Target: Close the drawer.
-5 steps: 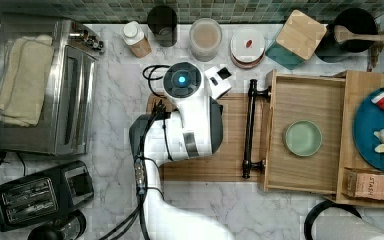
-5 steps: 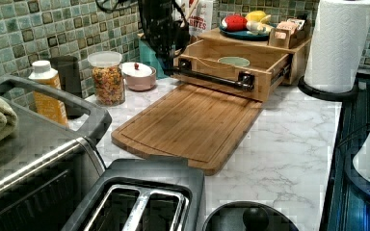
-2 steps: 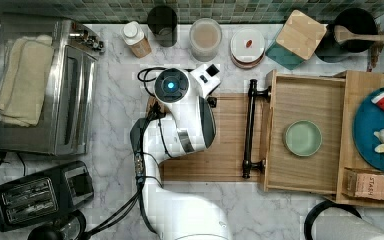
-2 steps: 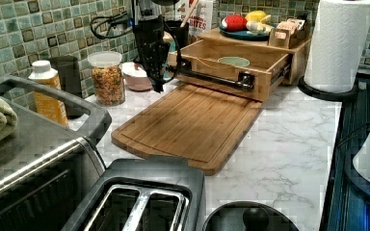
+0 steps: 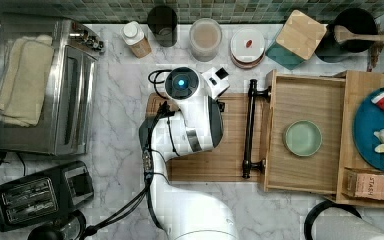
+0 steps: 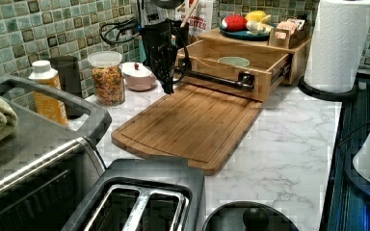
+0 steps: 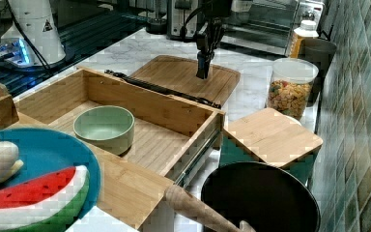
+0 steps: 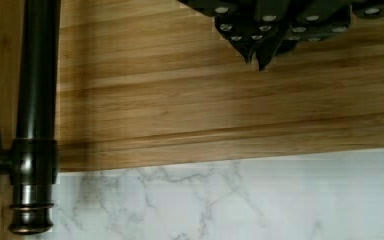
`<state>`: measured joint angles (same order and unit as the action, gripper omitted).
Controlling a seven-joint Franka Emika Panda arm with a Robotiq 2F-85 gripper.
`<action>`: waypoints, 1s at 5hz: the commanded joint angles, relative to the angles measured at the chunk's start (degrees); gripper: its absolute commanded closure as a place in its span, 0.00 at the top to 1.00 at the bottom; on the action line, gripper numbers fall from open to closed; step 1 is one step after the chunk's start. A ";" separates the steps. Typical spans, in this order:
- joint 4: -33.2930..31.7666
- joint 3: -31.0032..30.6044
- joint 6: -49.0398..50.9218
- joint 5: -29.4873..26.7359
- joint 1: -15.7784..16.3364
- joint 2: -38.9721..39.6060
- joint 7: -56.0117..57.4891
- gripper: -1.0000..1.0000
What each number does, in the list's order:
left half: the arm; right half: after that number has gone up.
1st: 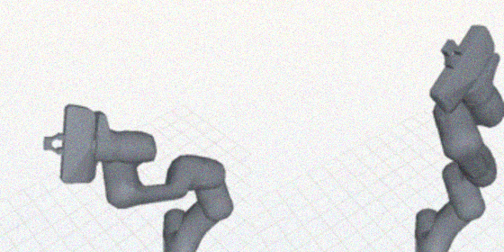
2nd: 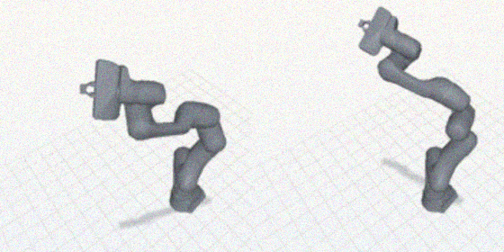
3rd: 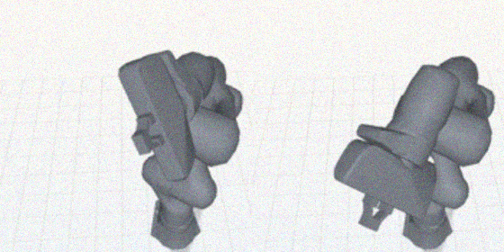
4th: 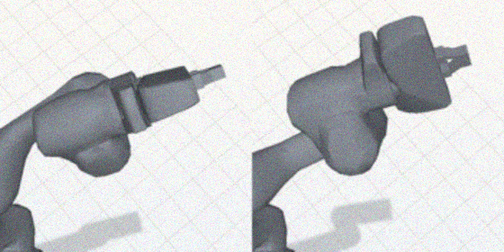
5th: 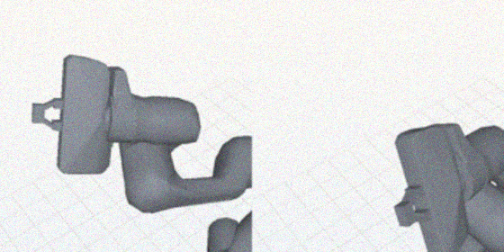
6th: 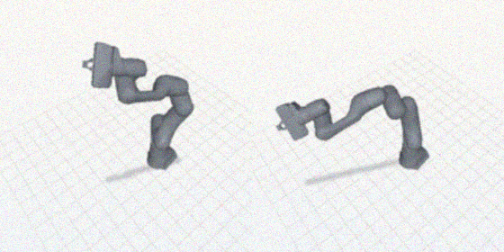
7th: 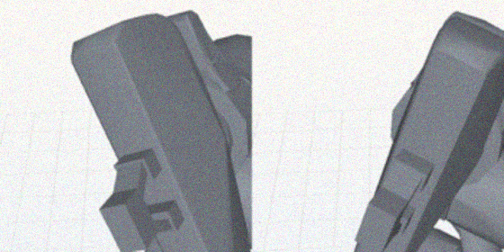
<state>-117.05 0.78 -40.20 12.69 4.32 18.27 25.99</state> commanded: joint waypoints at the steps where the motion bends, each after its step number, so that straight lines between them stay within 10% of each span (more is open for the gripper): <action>1: -3.98 5.60 -1.63 0.63 -5.99 -5.89 6.65 0.00; 5: -4.59 9.99 -6.39 -2.41 -15.85 -5.85 23.12 0.00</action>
<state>-123.10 6.05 -45.74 8.41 -7.14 15.50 44.34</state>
